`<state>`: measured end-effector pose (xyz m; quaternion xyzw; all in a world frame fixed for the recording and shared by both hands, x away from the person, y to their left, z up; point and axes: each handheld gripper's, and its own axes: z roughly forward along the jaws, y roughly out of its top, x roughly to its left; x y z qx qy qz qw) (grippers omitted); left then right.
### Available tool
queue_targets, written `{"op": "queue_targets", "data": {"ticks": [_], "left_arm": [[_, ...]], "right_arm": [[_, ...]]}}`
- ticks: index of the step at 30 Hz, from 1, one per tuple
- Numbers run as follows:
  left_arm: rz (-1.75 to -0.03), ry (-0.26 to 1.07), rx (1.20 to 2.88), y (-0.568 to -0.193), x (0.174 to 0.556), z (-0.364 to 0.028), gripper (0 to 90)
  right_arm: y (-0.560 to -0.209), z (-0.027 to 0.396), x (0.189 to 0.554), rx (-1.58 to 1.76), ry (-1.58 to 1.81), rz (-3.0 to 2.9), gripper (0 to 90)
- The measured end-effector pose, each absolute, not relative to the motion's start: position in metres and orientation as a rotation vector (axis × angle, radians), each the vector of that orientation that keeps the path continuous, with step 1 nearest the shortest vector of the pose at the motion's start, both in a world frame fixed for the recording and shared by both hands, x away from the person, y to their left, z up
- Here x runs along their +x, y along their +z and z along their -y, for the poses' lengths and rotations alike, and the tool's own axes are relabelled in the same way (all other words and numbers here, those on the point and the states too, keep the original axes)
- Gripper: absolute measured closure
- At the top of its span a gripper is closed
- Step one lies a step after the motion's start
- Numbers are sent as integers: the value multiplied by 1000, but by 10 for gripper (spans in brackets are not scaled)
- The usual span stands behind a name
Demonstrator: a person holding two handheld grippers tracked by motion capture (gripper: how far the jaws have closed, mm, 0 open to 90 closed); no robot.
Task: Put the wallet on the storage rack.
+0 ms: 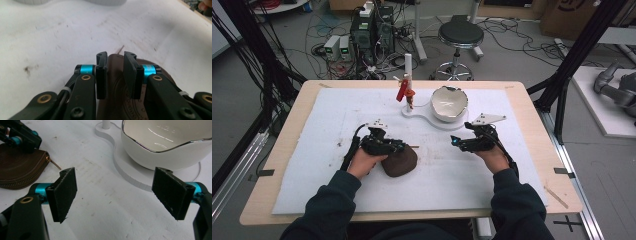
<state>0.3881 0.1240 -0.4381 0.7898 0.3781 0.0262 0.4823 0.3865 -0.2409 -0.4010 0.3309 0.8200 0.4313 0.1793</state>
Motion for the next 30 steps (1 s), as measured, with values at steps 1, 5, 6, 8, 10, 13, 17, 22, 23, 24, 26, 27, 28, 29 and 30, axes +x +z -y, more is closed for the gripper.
{"op": "queue_targets", "data": {"ticks": [1,5,6,8,10,13,17,22,23,24,26,27,28,29,30], "left_arm": [[-942,64,1901,-437,389,-126,623],[-939,51,1846,-429,384,-137,490],[-935,61,1838,-426,381,-140,478],[-935,75,1839,-426,372,-147,450],[-951,92,1853,-430,363,-155,424],[-975,115,1857,-438,353,-168,416],[-1006,104,1821,-440,347,-184,435],[-1020,92,1859,-439,341,-192,588],[-1020,89,1862,-439,341,-193,593],[-1020,90,1868,-439,340,-194,611],[-1022,80,1868,-440,338,-197,610],[-1024,75,1868,-441,337,-197,576],[-1029,64,1865,-442,336,-198,576],[-1038,49,1860,-445,335,-198,554],[-1042,41,1857,-446,334,-197,540]], "right_arm": [[-401,241,386,933,1222,-2317,205],[-400,243,386,945,1230,-2314,205],[-400,243,386,944,1231,-2314,205],[-400,242,384,942,1232,-2322,205],[-400,241,384,932,1226,-2328,205],[-400,241,384,931,1222,-2329,206],[-401,239,384,943,1223,-2348,242],[-404,237,385,945,1227,-2370,242],[-406,236,386,947,1227,-2374,245],[-408,233,387,940,1223,-2395,251],[-408,231,386,939,1218,-2399,251],[-409,228,385,923,1220,-2405,253],[-409,228,385,923,1220,-2405,253],[-409,226,385,920,1226,-2405,253],[-408,224,384,909,1231,-2411,253]]}}
